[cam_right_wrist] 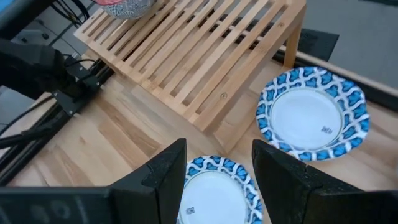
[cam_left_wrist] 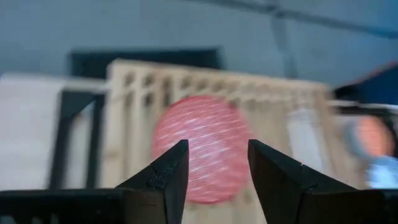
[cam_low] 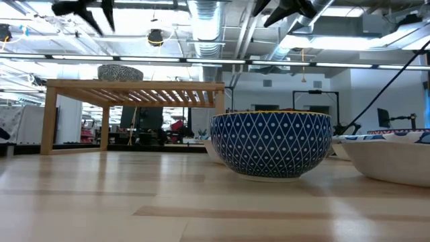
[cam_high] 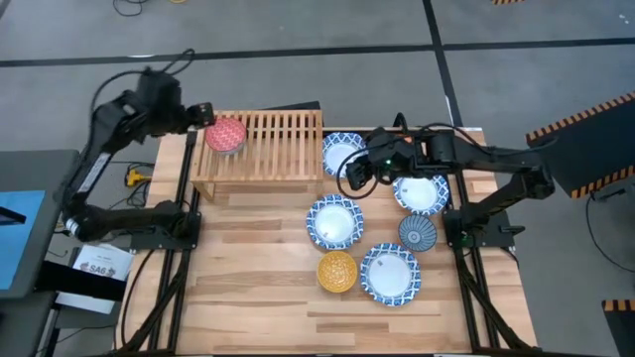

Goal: Place and stack bowls onto a shelf
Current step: Put the large white bowl on the shelf

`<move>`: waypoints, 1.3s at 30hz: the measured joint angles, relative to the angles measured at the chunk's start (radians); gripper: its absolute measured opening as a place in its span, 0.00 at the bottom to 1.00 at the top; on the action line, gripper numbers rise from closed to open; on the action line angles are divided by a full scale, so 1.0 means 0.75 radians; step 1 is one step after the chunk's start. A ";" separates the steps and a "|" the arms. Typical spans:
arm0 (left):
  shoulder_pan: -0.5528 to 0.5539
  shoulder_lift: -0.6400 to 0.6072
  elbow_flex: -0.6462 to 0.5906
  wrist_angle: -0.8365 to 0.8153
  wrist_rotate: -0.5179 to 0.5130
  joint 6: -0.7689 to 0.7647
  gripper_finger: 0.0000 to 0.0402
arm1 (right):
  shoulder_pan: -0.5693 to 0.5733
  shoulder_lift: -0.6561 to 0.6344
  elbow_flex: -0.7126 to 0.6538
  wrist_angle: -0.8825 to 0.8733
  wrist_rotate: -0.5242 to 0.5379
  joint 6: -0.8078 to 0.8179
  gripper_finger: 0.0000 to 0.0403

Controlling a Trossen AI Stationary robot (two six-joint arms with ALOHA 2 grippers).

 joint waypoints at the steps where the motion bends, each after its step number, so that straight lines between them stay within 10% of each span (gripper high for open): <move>1: -0.034 -0.036 0.000 0.038 0.000 0.020 0.37 | -0.001 -0.009 0.000 0.000 0.000 -0.017 0.52; 8: -0.411 -0.278 -0.194 0.470 -0.002 0.107 0.37 | -0.001 -0.043 0.001 -0.037 0.000 -0.137 0.52; 20: -0.922 -0.517 -0.975 1.589 0.035 0.161 0.37 | 0.009 -0.030 0.001 -0.346 0.001 -0.124 0.52; 30: -1.042 -0.523 -1.000 1.636 0.035 0.414 0.37 | 0.076 -0.094 -0.087 -0.302 0.007 -0.055 0.52; 39: -1.055 -0.520 -1.000 1.631 0.035 0.420 0.37 | 0.093 -0.308 -0.497 -0.141 -0.002 0.456 0.52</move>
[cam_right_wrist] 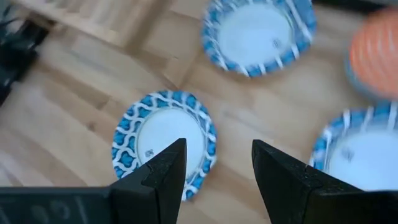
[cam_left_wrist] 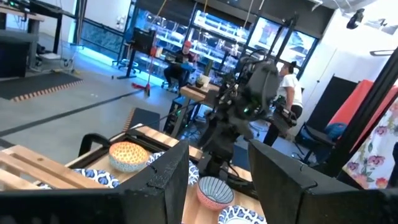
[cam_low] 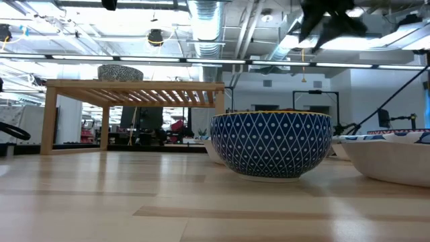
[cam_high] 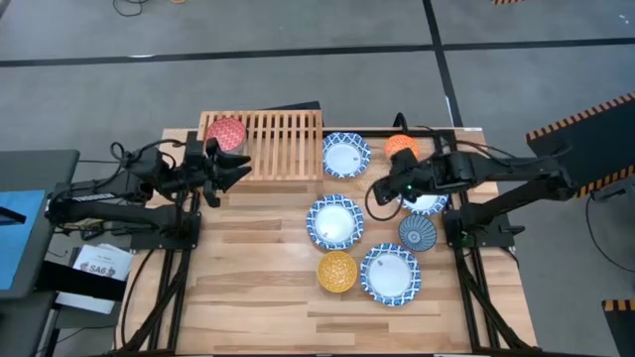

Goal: Place and stack bowls onto a shelf
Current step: Put the large white bowl on the shelf

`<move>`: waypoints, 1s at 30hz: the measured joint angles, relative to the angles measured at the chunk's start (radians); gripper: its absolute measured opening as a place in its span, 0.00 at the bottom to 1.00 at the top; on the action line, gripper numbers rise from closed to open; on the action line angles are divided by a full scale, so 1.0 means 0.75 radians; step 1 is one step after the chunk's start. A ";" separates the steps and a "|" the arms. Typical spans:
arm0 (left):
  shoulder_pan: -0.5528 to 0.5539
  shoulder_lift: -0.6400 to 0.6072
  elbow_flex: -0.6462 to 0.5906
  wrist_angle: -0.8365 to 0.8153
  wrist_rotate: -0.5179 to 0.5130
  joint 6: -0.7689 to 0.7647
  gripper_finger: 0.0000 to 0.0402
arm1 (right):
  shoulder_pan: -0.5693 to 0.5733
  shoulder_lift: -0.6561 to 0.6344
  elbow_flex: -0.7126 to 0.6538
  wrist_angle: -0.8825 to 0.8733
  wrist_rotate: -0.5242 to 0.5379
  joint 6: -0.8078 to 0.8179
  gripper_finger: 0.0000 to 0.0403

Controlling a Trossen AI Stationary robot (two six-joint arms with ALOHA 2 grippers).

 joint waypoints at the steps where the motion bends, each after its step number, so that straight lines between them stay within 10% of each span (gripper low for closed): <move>1: 0.000 0.004 0.000 0.000 0.000 0.000 0.37 | -0.012 -0.012 -0.042 0.012 -0.002 0.071 0.52; 16: 0.000 0.006 0.001 0.021 0.001 -0.053 0.37 | -0.494 0.340 -0.265 0.515 -0.267 0.145 0.52; 30: -0.001 0.005 0.001 0.089 0.001 -0.054 0.37 | -0.639 0.647 -0.264 0.754 -0.326 0.269 0.52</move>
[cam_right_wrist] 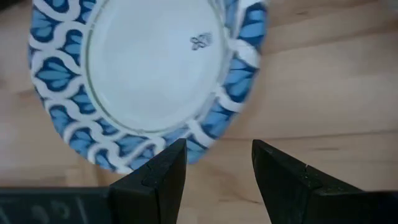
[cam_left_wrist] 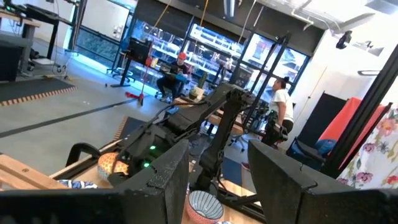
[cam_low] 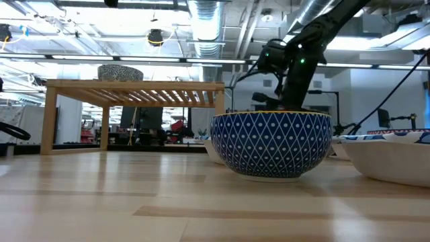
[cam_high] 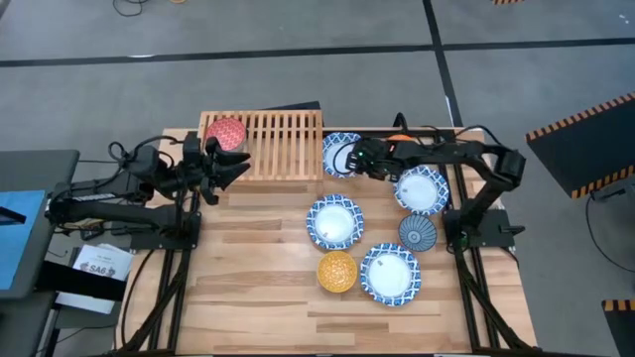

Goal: Place and stack bowls onto a shelf
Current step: Put the large white bowl on the shelf

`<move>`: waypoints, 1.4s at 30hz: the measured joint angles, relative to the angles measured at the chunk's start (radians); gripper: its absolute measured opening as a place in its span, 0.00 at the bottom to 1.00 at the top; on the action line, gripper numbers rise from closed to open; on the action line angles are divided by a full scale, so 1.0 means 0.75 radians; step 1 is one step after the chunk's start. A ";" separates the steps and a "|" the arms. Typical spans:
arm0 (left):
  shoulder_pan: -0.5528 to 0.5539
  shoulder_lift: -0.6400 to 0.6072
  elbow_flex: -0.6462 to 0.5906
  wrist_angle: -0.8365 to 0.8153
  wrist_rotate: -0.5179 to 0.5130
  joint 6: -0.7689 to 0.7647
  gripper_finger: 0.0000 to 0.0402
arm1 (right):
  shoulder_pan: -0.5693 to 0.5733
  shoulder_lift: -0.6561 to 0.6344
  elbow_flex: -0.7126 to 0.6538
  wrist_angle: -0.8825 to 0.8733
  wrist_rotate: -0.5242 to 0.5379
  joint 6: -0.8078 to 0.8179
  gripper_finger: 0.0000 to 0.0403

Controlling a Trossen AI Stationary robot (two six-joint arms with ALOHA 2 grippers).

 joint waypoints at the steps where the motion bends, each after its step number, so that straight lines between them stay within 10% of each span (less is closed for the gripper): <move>1: 0.000 0.000 0.000 -0.001 0.000 -0.007 0.37 | -0.004 0.013 0.000 0.002 -0.006 0.016 0.52; 42: 0.000 0.001 0.000 -0.005 -0.005 -0.040 0.37 | -0.106 0.054 -0.001 0.159 0.016 0.118 0.52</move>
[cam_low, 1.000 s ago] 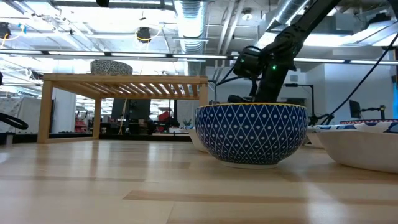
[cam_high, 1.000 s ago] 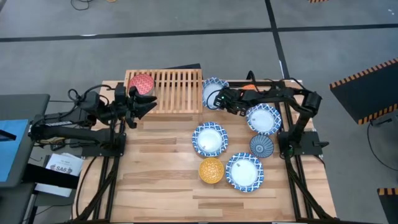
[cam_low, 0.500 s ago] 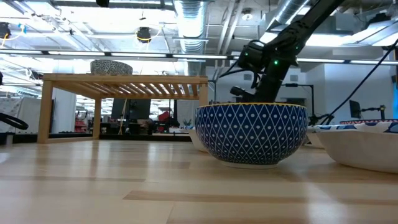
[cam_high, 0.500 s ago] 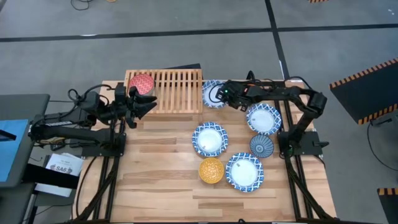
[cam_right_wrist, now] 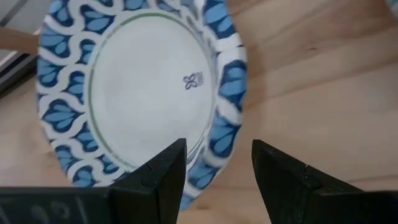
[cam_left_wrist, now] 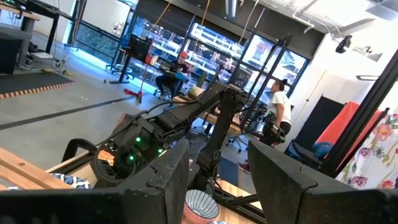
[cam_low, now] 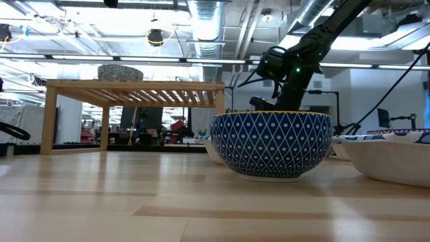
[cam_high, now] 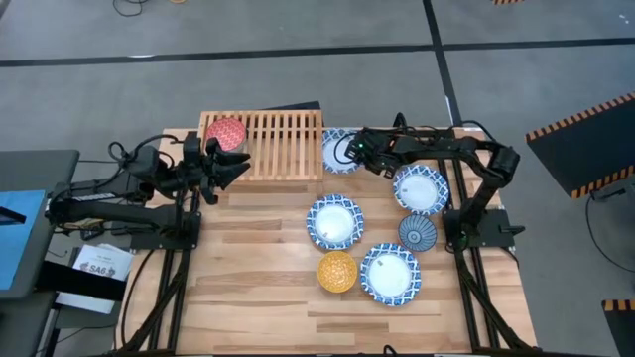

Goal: Place and stack bowls onto a shelf
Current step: Put the large white bowl on the shelf

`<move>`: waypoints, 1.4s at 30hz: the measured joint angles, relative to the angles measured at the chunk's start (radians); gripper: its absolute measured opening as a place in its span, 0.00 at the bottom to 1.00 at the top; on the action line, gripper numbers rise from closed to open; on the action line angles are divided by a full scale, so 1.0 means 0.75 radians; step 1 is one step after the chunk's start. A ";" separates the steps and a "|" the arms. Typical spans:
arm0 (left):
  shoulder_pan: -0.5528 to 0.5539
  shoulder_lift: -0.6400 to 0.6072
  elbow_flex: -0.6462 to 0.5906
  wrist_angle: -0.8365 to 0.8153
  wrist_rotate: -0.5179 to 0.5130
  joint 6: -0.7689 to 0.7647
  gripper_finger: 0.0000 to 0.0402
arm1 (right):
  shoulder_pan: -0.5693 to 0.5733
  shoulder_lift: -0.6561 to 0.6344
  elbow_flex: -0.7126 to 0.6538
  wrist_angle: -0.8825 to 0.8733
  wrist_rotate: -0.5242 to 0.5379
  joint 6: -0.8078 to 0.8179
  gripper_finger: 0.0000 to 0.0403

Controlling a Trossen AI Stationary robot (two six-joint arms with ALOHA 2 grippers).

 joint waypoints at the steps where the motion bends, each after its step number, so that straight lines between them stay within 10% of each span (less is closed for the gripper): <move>1: 0.000 0.000 0.000 0.000 0.000 0.000 0.37 | -0.002 -0.003 0.001 0.001 0.000 -0.003 0.52; 17: 0.000 0.000 0.000 0.000 -0.001 0.000 0.37 | -0.036 0.017 0.001 0.020 0.015 0.036 0.51; 30: 0.000 0.001 0.000 -0.001 0.000 -0.029 0.37 | -0.057 0.017 0.000 0.012 0.020 0.036 0.26; 42: 0.000 0.001 0.001 0.000 0.000 -0.069 0.37 | -0.054 0.017 0.000 0.015 0.004 0.001 0.37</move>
